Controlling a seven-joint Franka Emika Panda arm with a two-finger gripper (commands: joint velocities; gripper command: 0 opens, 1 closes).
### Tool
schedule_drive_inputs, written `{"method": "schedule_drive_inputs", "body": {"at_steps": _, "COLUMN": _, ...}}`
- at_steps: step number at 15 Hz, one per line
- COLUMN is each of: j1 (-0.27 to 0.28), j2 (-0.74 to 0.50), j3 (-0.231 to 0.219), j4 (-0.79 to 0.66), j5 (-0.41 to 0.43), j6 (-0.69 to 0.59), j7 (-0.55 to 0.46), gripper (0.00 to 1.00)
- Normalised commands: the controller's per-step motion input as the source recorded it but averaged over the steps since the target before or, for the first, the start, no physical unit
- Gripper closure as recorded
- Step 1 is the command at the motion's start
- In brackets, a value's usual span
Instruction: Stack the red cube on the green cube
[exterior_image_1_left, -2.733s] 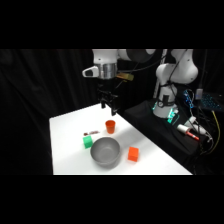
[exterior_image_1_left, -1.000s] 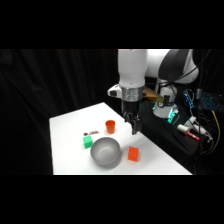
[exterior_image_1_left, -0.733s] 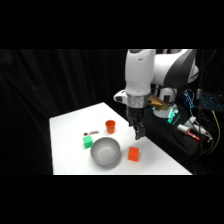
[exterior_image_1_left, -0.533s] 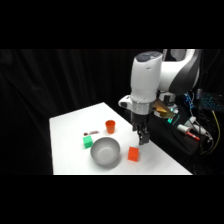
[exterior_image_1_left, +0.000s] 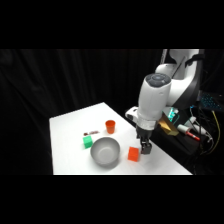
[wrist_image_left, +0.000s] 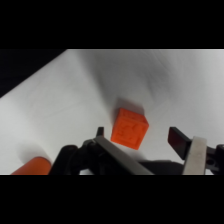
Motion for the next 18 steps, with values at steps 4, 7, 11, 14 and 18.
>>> {"method": "schedule_drive_inputs", "body": {"at_steps": 4, "j1": 0.143, "j2": 0.22, "j3": -0.144, "j4": 0.07, "j5": -0.132, "j6": 0.25, "j7": 0.27, "gripper": 0.00}}
{"method": "schedule_drive_inputs", "body": {"at_steps": 7, "j1": 0.135, "j2": 0.23, "j3": -0.153, "j4": 0.12, "j5": -0.018, "j6": 0.28, "j7": 0.13, "gripper": 0.00}}
{"method": "schedule_drive_inputs", "body": {"at_steps": 11, "j1": 0.145, "j2": 0.21, "j3": -0.191, "j4": 0.13, "j5": 0.019, "j6": 0.25, "j7": 0.08, "gripper": 0.00}}
{"method": "schedule_drive_inputs", "body": {"at_steps": 14, "j1": 0.130, "j2": 0.16, "j3": -0.162, "j4": 0.12, "j5": 0.107, "j6": 0.22, "j7": 0.01, "gripper": 0.00}}
{"method": "schedule_drive_inputs", "body": {"at_steps": 18, "j1": 0.147, "j2": 0.13, "j3": -0.133, "j4": 0.09, "j5": 0.152, "j6": 0.19, "j7": -0.02, "gripper": 0.43}}
